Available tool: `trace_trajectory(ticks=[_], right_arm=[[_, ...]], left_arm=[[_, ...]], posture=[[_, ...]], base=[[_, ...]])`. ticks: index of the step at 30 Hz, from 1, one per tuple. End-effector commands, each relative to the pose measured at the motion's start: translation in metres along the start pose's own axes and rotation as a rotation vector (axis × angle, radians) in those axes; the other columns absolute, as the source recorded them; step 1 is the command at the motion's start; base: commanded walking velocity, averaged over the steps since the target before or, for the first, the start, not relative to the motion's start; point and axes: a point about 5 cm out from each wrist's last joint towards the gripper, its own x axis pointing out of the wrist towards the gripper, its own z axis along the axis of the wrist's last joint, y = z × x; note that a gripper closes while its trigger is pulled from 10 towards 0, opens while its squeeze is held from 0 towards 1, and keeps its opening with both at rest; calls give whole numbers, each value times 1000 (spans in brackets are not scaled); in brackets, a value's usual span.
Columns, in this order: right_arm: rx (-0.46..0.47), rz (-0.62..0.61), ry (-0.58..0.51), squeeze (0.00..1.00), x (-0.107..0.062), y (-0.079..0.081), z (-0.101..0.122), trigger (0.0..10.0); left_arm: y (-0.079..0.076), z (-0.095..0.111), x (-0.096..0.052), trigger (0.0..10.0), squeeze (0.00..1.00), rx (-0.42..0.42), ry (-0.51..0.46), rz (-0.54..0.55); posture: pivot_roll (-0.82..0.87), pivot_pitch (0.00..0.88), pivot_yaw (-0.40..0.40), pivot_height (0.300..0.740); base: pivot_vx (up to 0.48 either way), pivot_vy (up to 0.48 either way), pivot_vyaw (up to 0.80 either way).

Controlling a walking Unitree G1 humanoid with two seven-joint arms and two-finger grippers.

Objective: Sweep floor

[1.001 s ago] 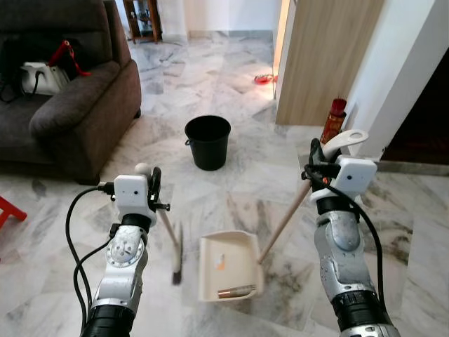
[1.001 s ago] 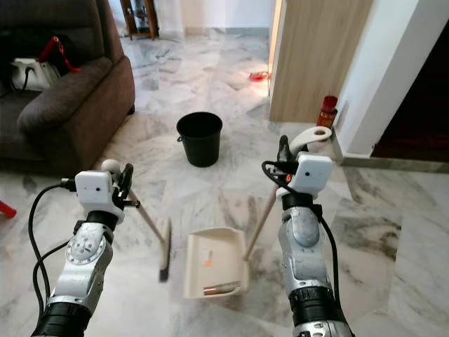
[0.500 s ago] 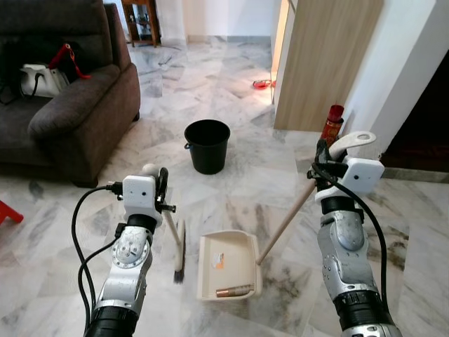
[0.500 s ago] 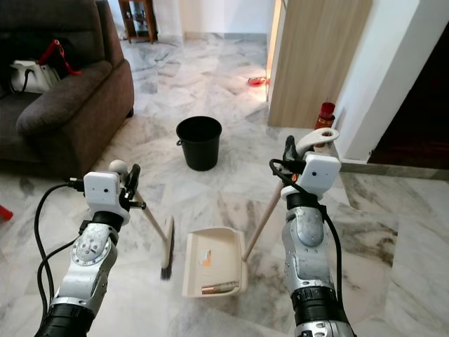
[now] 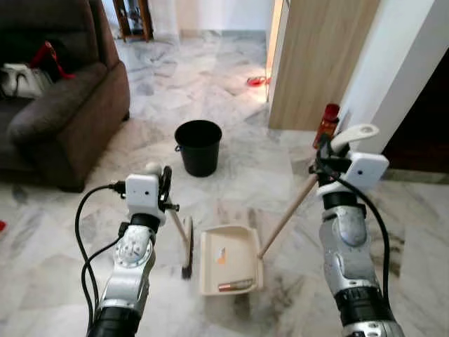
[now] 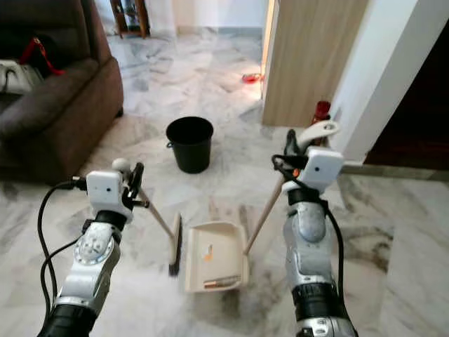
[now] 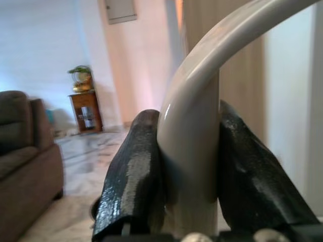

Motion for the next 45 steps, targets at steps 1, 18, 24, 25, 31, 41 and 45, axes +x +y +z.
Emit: trace_trajectory(ticks=[1, 18, 24, 25, 31, 41, 45], right_arm=[[23, -8, -62, 0, 5, -2, 13, 10000], [51, 42, -52, 0, 4, 7, 12, 10000], [47, 67, -57, 0, 4, 12, 12, 10000], [48, 68, -56, 0, 4, 13, 12, 10000], [65, 76, -55, 0, 4, 14, 12, 10000], [78, 101, -41, 0, 4, 18, 11, 10000], [88, 107, -33, 0, 3, 21, 9, 10000]], left_arm=[[0, 13, 5, 10000, 0, 12, -60, 2], [-2, 13, 4, 10000, 0, 10, -63, -6], [-2, 13, 4, 10000, 0, 11, -63, -6], [-2, 13, 4, 10000, 0, 11, -62, -6], [-2, 13, 4, 10000, 0, 10, -64, -7], [-3, 13, 4, 10000, 0, 7, -64, -8], [-2, 13, 4, 10000, 0, 10, -63, -1]], posture=[[112, 38, 17, 740], [117, 16, 16, 740], [125, 4, 14, 740], [125, 4, 14, 740], [126, 0, 13, 740], [127, 11, 10, 740], [130, 18, 8, 740]], base=[[315, 0, 0], [318, 0, 78], [325, 0, 286], [326, 0, 800], [329, 0, 533], [331, 0, 0], [339, 0, 0]])
